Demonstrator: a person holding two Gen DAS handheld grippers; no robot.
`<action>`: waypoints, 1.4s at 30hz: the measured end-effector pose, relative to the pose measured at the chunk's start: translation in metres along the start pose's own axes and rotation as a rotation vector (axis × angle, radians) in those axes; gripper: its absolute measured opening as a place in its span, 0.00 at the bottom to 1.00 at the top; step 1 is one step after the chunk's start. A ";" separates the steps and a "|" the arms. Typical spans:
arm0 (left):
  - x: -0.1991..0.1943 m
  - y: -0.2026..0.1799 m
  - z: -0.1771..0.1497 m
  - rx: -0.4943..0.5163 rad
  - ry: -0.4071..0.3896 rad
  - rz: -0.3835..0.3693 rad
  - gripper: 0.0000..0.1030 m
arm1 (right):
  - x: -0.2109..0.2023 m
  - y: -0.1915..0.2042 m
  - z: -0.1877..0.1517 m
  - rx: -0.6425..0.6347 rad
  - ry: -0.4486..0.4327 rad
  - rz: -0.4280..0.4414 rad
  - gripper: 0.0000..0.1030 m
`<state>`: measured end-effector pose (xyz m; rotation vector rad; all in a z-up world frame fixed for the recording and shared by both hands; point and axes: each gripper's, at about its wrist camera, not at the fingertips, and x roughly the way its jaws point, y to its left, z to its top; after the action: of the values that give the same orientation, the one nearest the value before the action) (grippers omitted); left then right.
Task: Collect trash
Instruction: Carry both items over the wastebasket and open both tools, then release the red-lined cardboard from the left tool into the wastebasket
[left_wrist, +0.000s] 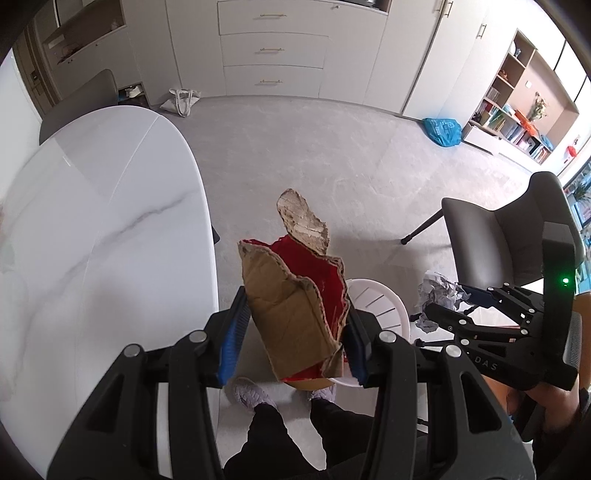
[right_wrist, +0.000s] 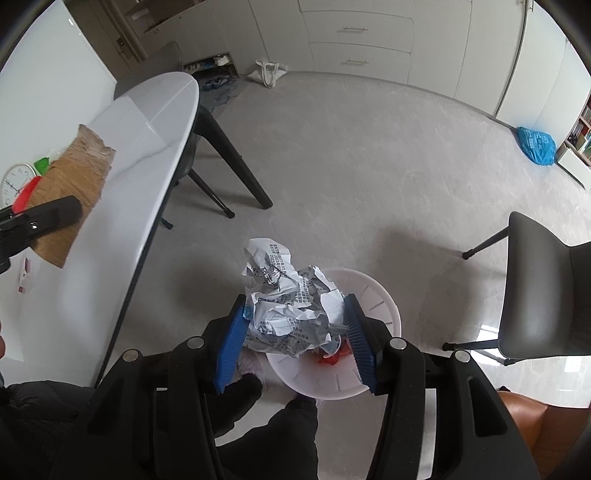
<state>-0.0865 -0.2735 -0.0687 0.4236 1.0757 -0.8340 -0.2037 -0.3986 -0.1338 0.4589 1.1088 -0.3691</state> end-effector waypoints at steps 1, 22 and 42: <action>0.000 -0.001 -0.001 0.002 0.000 0.001 0.44 | 0.001 -0.002 -0.001 0.001 0.003 0.000 0.52; 0.012 -0.011 0.000 0.079 0.030 -0.017 0.44 | 0.033 -0.019 -0.015 0.052 0.077 -0.050 0.72; 0.023 -0.028 0.001 0.177 0.056 -0.056 0.44 | -0.004 -0.064 -0.020 0.189 0.008 -0.117 0.91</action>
<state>-0.1023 -0.3012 -0.0868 0.5703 1.0737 -0.9753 -0.2530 -0.4419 -0.1483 0.5636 1.1166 -0.5782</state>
